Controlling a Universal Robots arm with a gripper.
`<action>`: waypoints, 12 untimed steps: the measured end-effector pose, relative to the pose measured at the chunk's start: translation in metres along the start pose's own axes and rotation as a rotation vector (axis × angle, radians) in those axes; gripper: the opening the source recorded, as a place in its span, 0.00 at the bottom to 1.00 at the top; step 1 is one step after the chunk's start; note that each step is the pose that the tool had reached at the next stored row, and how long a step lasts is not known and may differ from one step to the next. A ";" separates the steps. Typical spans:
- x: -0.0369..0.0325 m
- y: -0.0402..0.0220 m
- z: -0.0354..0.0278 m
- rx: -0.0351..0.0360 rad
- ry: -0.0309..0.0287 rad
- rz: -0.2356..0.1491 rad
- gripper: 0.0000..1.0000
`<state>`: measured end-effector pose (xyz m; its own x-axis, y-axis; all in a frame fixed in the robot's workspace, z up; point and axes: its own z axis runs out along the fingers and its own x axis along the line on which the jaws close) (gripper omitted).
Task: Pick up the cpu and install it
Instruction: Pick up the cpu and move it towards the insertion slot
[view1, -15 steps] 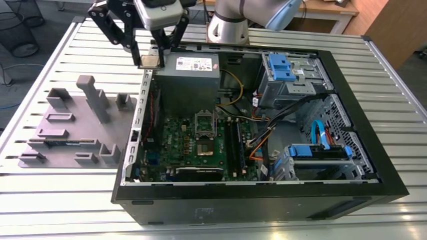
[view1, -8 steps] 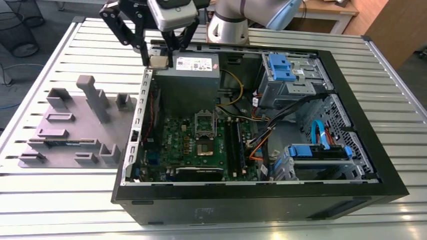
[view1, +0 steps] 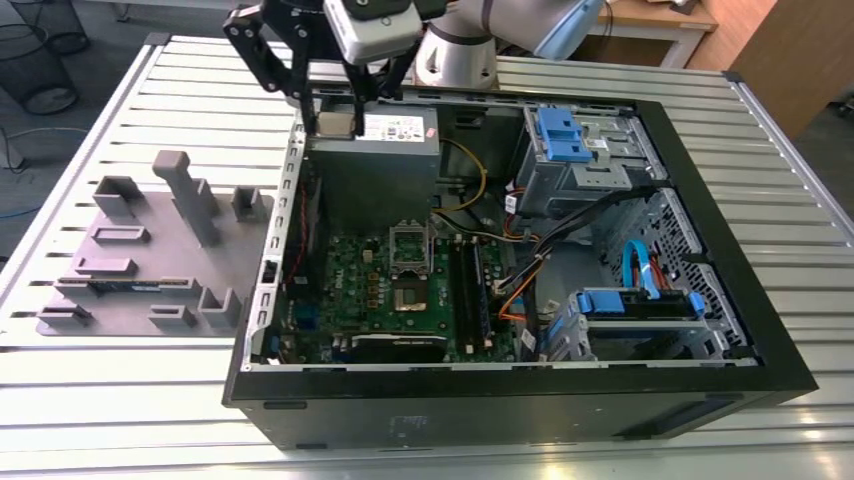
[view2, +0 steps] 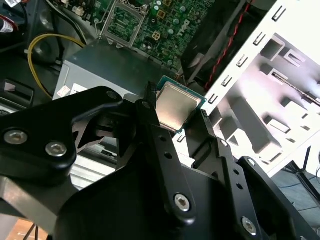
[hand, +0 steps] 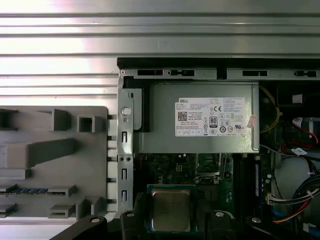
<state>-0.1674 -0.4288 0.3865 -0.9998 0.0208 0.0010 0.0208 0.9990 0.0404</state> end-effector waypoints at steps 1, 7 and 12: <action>-0.0021 0.0000 0.0000 0.0000 0.0000 0.000 0.47; -0.0138 0.0003 0.0003 0.0000 0.0000 0.000 0.47; -0.0257 0.0005 0.0005 0.0000 0.0000 0.000 0.47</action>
<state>-0.1416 -0.4288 0.3860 -0.9998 0.0209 0.0010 0.0209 0.9990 0.0404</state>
